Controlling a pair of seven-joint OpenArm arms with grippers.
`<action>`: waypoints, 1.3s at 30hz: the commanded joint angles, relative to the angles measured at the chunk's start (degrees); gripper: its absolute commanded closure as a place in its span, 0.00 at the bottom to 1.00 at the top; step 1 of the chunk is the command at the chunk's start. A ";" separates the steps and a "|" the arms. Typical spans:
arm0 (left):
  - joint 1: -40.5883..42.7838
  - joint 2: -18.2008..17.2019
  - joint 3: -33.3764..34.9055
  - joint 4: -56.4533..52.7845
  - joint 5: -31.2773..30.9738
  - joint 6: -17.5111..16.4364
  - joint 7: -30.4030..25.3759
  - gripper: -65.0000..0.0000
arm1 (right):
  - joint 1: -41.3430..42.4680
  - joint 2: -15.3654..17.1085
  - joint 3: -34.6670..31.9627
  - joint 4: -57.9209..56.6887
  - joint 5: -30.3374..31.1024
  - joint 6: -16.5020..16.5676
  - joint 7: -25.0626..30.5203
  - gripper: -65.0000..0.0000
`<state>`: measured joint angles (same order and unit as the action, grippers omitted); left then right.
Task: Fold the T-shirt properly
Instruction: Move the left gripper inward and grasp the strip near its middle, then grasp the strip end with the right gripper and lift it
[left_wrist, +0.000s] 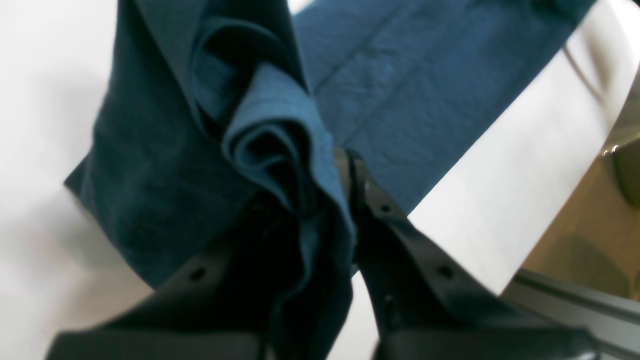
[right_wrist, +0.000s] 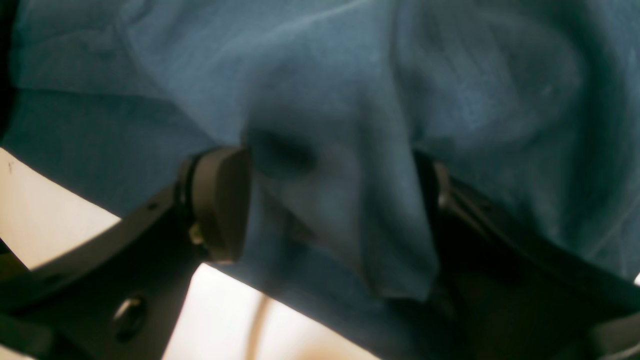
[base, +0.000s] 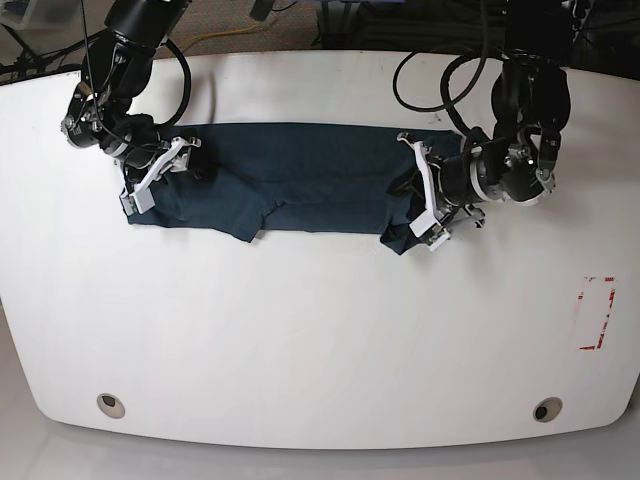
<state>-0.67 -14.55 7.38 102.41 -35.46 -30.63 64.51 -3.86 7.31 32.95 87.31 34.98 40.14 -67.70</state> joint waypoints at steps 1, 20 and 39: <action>-1.31 1.49 0.67 0.75 1.13 0.00 -1.08 0.87 | 0.21 0.47 0.06 0.47 -0.65 -0.14 -1.18 0.36; -4.30 4.04 -0.56 8.40 4.12 0.08 3.58 0.41 | 0.47 0.38 0.06 5.13 -0.56 -0.14 -1.53 0.36; 5.81 1.84 -6.19 1.28 11.59 -0.27 -3.37 0.42 | 8.30 5.83 16.59 -1.81 5.94 -0.14 -6.89 0.08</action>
<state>5.80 -11.90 1.54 102.89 -23.07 -30.72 62.43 2.92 10.87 48.01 87.74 39.22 39.88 -75.66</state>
